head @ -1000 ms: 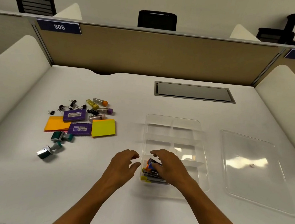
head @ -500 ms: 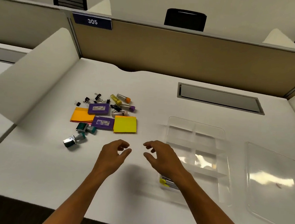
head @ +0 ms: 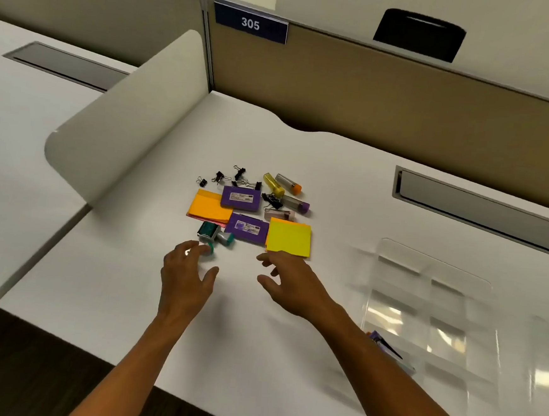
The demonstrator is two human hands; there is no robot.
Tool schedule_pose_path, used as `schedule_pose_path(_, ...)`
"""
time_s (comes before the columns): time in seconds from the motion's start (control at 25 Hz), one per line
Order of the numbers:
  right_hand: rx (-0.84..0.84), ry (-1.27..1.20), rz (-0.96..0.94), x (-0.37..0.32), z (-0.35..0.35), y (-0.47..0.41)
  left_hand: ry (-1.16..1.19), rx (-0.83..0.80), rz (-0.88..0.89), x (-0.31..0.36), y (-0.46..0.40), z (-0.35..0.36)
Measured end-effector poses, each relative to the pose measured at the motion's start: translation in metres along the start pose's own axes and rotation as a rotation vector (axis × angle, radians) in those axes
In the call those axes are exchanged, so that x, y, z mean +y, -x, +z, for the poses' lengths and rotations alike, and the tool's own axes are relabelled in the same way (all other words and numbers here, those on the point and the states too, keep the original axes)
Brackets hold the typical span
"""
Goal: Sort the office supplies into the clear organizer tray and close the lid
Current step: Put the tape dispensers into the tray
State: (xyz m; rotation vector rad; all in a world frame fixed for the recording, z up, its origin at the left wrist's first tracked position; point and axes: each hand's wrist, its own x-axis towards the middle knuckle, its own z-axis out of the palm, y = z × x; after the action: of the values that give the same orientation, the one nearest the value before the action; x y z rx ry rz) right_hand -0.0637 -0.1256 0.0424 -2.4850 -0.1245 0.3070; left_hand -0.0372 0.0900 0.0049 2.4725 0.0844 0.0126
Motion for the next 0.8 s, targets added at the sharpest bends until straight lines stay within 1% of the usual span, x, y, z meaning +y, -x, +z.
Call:
schedule_pose_path(0.12,-0.039,0.037,-0.003,-0.017,0.016,-0.029,-0.06,-0.034,0.01,-0.013,-0.015,0.0)
schedule_pose_path(0.28,-0.003,0.069,0.006,-0.033,0.035,-0.067,-0.122,-0.096,-0.015,-0.024,-0.034,0.001)
schedule_pose_path(0.44,-0.009,0.146,0.024,-0.041,0.051,-0.095,-0.107,-0.175,-0.011,-0.036,-0.044,0.008)
schedule_pose_path(0.64,0.102,0.233,0.123,-0.038,0.064,-0.112,-0.063,-0.153,0.01,-0.043,-0.047,0.01)
schedule_pose_path(0.8,0.097,0.309,0.15,-0.039,0.071,-0.116,-0.083,-0.183,0.027,-0.041,-0.049,0.006)
